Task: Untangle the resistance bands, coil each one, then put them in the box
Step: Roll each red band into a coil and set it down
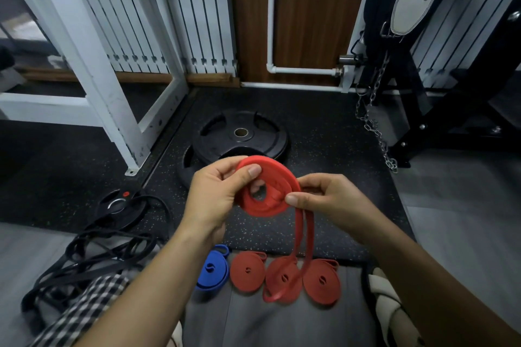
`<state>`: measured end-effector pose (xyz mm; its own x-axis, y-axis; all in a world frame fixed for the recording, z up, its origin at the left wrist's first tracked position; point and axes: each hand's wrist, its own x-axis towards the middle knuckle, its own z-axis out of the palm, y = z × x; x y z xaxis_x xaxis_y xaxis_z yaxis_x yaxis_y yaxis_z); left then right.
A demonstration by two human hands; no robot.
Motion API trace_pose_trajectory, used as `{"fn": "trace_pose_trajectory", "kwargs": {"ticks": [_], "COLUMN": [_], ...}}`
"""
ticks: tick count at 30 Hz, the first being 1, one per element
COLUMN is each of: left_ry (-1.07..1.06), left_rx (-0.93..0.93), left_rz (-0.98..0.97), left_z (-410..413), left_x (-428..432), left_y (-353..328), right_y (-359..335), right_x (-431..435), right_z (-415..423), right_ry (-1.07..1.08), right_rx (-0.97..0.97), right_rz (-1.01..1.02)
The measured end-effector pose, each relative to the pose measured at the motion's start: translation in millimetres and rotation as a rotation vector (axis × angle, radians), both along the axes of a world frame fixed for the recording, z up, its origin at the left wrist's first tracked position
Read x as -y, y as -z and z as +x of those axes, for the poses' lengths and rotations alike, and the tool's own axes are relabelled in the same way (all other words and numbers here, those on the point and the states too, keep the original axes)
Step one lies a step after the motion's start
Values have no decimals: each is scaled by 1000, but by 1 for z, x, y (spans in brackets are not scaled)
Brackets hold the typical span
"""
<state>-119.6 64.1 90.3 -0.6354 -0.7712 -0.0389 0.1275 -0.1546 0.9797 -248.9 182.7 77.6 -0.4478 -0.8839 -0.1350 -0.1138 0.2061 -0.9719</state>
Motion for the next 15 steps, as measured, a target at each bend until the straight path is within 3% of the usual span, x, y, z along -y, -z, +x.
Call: {"fn": "trace_pose_trajectory", "kwargs": {"ticks": [7,15], "left_ry": [-177,-208], "left_rx": [-131,-194], "left_rz": [248,309], "left_z": [-6,-14], "left_x": [1,-6], "left_y": [0,4], "right_y": [7,12], "right_x": [7,11], "right_z": [19,26], "right_ry": [85,242], "right_rx": [245,312], "right_rz": [-175,-280]}}
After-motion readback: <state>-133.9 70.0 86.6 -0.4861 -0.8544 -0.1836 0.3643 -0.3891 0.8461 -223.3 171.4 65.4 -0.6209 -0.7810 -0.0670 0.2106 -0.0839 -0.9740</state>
